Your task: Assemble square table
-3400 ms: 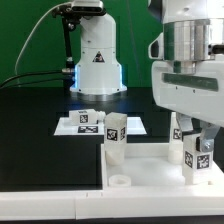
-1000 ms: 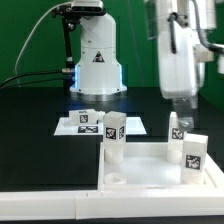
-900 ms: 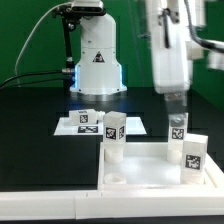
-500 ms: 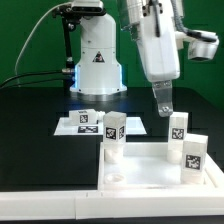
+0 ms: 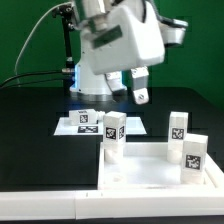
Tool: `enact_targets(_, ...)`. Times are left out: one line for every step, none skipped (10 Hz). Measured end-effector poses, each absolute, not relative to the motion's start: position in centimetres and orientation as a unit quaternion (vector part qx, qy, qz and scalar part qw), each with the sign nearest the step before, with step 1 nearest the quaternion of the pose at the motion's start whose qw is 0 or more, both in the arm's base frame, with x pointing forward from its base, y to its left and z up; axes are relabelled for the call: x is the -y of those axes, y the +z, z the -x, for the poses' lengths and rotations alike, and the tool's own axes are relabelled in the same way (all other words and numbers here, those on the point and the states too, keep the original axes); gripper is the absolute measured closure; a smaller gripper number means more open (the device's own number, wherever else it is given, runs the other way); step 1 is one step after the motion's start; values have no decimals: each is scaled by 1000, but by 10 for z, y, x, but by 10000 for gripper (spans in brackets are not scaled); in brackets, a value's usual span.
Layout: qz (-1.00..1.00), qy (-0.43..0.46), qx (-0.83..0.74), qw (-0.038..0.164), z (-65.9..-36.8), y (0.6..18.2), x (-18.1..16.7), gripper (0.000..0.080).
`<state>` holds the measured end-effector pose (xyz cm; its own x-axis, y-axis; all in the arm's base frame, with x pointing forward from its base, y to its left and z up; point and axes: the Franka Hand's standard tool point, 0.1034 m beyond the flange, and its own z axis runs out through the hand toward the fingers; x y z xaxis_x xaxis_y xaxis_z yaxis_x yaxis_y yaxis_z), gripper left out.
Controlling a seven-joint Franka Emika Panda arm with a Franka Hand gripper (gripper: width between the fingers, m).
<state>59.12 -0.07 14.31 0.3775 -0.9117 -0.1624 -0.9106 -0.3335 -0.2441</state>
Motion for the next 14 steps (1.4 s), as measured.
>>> enact_targets(835, -13, -532, 138, -582, 147, 4, 151)
enact_targets(850, -15, -508, 135, -580, 145, 3, 151)
enact_targets(850, -15, -509, 134, -581, 144, 4, 151)
enact_targets(850, -15, -509, 134, -581, 143, 4, 151)
enact_targets(855, -2, -499, 140, -576, 140, 6, 151)
enact_targets(860, 37, -484, 157, -562, 129, 29, 151)
enact_targets(855, 76, -485, 169, -547, 118, 61, 151)
enact_targets(857, 90, -475, 179, -534, 107, 83, 151)
enact_targets(848, 97, -489, 180, -515, 95, 100, 151)
enact_targets(843, 80, -506, 166, -507, 88, 104, 151)
enact_targets(845, 82, -502, 165, -505, 87, 98, 151)
enact_targets(844, 82, -503, 164, -505, 86, 100, 151)
enact_targets(844, 83, -504, 164, -504, 86, 100, 151)
enact_targets(846, 95, -495, 175, -498, 83, 99, 151)
